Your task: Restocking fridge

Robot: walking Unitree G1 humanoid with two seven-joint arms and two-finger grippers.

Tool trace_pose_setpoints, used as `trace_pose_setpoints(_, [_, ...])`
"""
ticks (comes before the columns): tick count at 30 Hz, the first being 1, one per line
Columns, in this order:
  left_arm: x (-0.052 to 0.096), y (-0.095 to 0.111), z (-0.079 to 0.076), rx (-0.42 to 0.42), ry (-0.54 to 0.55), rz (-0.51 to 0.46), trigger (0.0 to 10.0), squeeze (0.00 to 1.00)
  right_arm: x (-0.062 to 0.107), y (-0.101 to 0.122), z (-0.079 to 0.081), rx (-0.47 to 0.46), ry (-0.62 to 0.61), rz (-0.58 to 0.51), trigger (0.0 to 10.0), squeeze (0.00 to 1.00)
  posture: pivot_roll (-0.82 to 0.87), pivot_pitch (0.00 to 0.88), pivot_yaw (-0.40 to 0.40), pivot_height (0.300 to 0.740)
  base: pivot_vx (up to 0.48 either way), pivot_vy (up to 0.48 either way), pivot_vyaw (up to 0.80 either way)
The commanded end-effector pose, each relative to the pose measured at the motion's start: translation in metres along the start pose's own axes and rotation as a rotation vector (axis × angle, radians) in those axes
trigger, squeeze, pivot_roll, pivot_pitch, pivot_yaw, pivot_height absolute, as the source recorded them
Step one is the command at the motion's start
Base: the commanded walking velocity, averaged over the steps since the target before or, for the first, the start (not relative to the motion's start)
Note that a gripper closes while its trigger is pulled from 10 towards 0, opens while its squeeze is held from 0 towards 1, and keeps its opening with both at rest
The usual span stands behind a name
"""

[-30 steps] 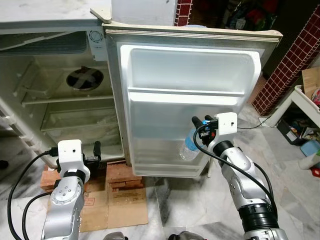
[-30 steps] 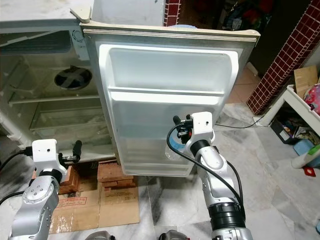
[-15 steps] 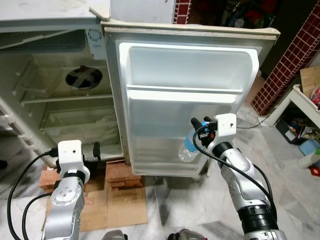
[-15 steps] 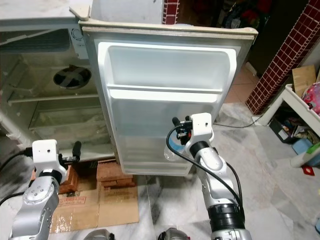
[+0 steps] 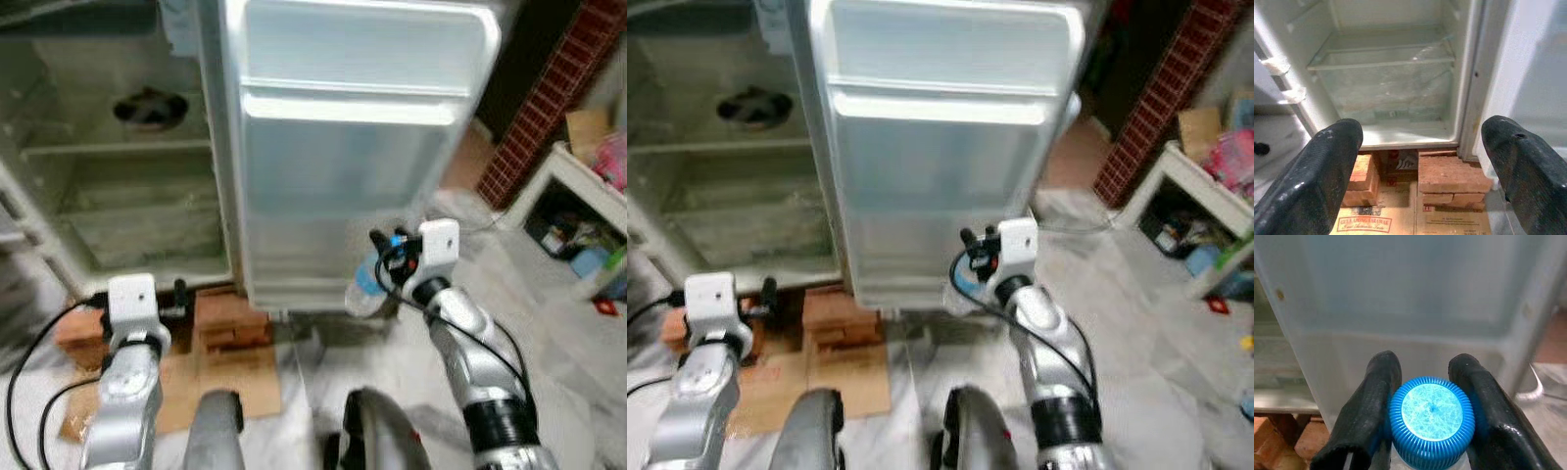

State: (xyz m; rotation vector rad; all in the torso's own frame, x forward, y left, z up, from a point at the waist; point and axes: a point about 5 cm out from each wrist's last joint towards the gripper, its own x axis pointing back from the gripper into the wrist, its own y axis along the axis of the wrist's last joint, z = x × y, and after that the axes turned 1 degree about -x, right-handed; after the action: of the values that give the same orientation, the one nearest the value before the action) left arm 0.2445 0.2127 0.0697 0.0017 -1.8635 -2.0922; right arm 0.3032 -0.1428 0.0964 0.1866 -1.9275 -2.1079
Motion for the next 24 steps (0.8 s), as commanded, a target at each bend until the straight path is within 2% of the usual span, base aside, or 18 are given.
trace_pose_setpoints(1, [0.000, 0.000, 0.003, 0.004, 0.017, -0.004, 10.0, 0.00, -0.007, 0.013, 0.001, 0.012, 0.016, -0.059, 10.0, 0.00, 0.05, 0.035, -0.052, 0.606, 0.000, 0.000, 0.00])
trace_pose_setpoints(6, [-0.002, 0.001, 0.002, 0.010, 0.012, -0.008, 10.0, 0.00, -0.012, 0.014, 0.004, 0.007, 0.029, -0.077, 10.0, 0.00, 0.05, 0.032, -0.052, 0.606, 0.000, 0.000, 0.00])
trace_pose_setpoints(11, [-0.010, 0.006, 0.005, 0.008, 0.020, -0.032, 10.0, 0.00, -0.016, 0.012, 0.007, 0.007, 0.042, -0.087, 10.0, 0.00, 0.05, 0.036, -0.060, 0.606, 0.000, 0.000, 0.00])
trace_pose_setpoints(15, [-0.010, 0.005, 0.007, 0.006, 0.020, -0.038, 10.0, 0.00, -0.020, 0.021, 0.013, 0.020, 0.071, -0.131, 10.0, 0.00, 0.04, 0.038, -0.058, 0.606, 0.291, 0.000, 0.00])
trace_pose_setpoints(24, [-0.009, 0.002, 0.005, 0.011, 0.013, -0.031, 10.0, 0.00, -0.022, 0.023, 0.018, 0.058, 0.099, -0.157, 10.0, 0.00, 0.04, 0.046, -0.058, 0.606, 0.340, 0.000, 0.00])
